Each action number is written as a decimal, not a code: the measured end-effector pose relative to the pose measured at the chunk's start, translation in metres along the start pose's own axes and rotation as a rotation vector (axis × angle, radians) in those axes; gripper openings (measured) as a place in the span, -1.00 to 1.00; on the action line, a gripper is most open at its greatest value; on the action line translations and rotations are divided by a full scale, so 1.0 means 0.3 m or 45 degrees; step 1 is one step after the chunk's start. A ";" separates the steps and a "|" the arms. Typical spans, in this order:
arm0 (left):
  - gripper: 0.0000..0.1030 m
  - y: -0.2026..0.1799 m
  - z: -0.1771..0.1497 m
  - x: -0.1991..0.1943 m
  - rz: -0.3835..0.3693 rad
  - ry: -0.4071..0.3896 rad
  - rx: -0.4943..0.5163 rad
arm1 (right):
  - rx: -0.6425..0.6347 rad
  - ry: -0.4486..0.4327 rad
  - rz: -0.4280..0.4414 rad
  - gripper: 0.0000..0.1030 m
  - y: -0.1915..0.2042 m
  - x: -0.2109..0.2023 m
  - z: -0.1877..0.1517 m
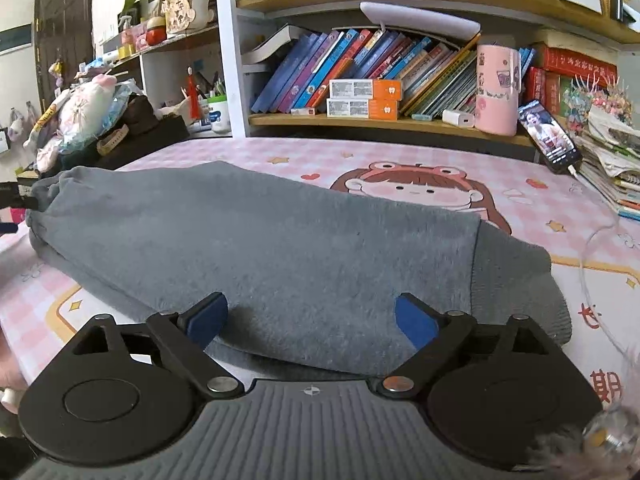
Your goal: Fold clothes
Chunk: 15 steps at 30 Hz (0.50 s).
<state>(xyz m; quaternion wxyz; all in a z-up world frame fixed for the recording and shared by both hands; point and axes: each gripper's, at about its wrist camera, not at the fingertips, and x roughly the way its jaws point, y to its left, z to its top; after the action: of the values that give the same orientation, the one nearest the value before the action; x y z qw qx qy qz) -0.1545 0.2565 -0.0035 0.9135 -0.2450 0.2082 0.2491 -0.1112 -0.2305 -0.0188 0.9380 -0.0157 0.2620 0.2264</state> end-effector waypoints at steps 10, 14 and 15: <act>0.20 -0.019 -0.004 0.051 -0.040 0.016 -0.015 | -0.009 0.023 0.023 0.89 0.001 0.007 0.001; -0.70 0.014 0.013 0.064 -0.189 0.055 -0.180 | -0.009 0.023 0.028 0.90 0.000 0.007 0.001; -0.72 0.008 0.020 0.045 -0.224 0.022 -0.182 | -0.008 0.023 0.030 0.90 0.000 0.007 0.001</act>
<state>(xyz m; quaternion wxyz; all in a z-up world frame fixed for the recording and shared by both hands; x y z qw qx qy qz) -0.1436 0.2662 -0.0063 0.9103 -0.3290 0.1754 0.1800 -0.1095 -0.2297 -0.0197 0.9328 -0.0178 0.2700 0.2380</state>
